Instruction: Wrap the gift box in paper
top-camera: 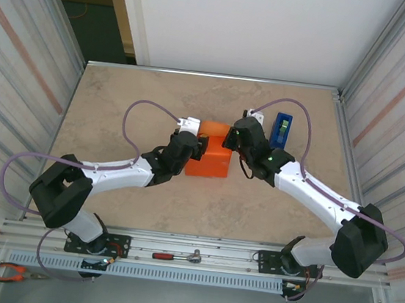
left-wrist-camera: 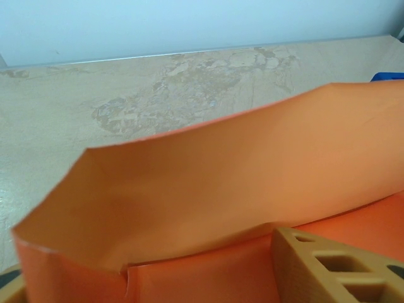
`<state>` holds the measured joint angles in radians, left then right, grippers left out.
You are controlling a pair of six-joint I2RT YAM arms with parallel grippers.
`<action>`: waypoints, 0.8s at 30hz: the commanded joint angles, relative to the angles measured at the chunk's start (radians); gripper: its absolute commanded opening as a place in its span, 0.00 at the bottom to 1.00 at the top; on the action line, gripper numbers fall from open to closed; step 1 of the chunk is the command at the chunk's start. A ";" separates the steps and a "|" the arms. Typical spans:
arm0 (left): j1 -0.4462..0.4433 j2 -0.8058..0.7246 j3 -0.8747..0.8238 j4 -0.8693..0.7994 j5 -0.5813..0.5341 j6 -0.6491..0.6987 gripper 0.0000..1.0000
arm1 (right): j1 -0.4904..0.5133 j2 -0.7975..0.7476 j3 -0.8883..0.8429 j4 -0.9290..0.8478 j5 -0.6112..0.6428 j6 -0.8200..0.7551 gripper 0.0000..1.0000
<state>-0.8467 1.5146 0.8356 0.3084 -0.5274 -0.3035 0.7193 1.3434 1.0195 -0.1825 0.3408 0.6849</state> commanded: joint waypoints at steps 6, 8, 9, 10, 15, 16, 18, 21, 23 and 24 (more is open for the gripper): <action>-0.008 -0.003 -0.015 -0.048 -0.027 -0.002 0.58 | -0.010 -0.016 0.035 0.009 -0.031 -0.024 0.00; -0.008 -0.005 -0.016 -0.049 -0.028 -0.002 0.57 | -0.009 -0.023 0.027 0.027 -0.042 -0.029 0.00; -0.008 -0.005 -0.016 -0.050 -0.028 -0.002 0.57 | -0.009 -0.027 0.026 0.028 -0.043 -0.030 0.00; -0.008 -0.006 -0.016 -0.051 -0.028 -0.001 0.57 | -0.008 -0.031 0.025 0.022 -0.042 -0.030 0.13; -0.009 -0.007 -0.015 -0.051 -0.029 0.000 0.57 | -0.008 -0.064 -0.004 -0.006 -0.015 -0.016 0.95; -0.009 -0.007 -0.014 -0.052 -0.027 0.000 0.57 | -0.008 -0.071 -0.017 -0.007 -0.013 -0.018 0.99; -0.009 -0.006 -0.014 -0.054 -0.028 0.000 0.57 | -0.008 -0.078 -0.037 -0.010 -0.015 -0.016 0.99; -0.008 -0.004 -0.011 -0.055 -0.028 0.002 0.57 | -0.004 -0.075 -0.066 -0.005 -0.021 -0.008 0.99; -0.009 -0.005 -0.010 -0.058 -0.028 0.003 0.57 | 0.002 -0.063 -0.080 0.001 -0.020 0.000 0.99; -0.009 -0.005 -0.008 -0.058 -0.028 0.003 0.57 | 0.007 -0.055 -0.088 0.008 -0.019 0.002 0.99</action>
<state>-0.8467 1.5146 0.8356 0.3077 -0.5297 -0.3035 0.7193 1.2804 0.9565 -0.1806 0.3130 0.6724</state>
